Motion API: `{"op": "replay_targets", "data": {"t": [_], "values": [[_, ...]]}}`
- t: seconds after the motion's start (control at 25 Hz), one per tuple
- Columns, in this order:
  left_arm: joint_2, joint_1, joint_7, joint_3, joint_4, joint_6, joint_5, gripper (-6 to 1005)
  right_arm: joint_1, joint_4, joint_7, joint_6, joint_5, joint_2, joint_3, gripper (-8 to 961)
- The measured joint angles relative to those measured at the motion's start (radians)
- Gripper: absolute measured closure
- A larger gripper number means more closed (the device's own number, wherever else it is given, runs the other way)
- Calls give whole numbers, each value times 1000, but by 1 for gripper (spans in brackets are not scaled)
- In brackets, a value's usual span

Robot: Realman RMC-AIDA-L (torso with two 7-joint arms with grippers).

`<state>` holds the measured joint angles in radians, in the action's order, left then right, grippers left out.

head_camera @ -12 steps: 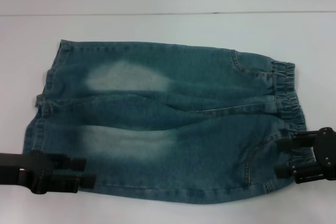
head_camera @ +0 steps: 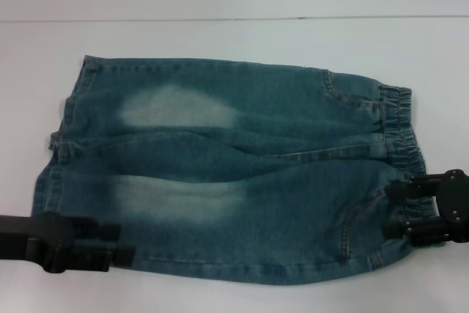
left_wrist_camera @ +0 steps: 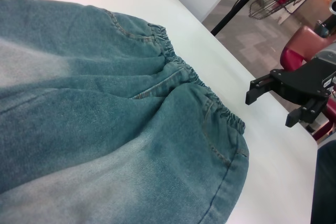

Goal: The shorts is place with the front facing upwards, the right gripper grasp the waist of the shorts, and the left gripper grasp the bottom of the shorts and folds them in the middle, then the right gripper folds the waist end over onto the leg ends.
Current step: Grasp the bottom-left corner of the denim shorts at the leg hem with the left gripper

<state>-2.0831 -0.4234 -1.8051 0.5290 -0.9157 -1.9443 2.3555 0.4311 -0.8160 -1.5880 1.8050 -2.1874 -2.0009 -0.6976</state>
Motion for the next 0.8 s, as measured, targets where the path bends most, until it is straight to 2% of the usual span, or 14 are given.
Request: {"op": "replay_targets", "data": {"t": [0.08,0.2,0.28,0.44,0.64,0.8], "values": [[6,-2,-27,-3,-2,-13,1,275,0,-1,0,0,0,-1,1,128],[31,-19,-122,-15,-30,-57,21,275,1,-8,-3,1,0,1,1,128],[50,-34,-209,-52,-66,-73,56,275,2,-9,-1,1,0,2,1,127],[75,-63,-339,-115,-88,-32,136,274,4,-7,10,-12,0,2,3,127],[83,-93,-461,-122,-79,69,262,276,5,-4,27,-23,0,3,8,127],[83,-108,-536,-119,-65,124,311,275,12,-3,36,-24,-1,3,9,127]]}}
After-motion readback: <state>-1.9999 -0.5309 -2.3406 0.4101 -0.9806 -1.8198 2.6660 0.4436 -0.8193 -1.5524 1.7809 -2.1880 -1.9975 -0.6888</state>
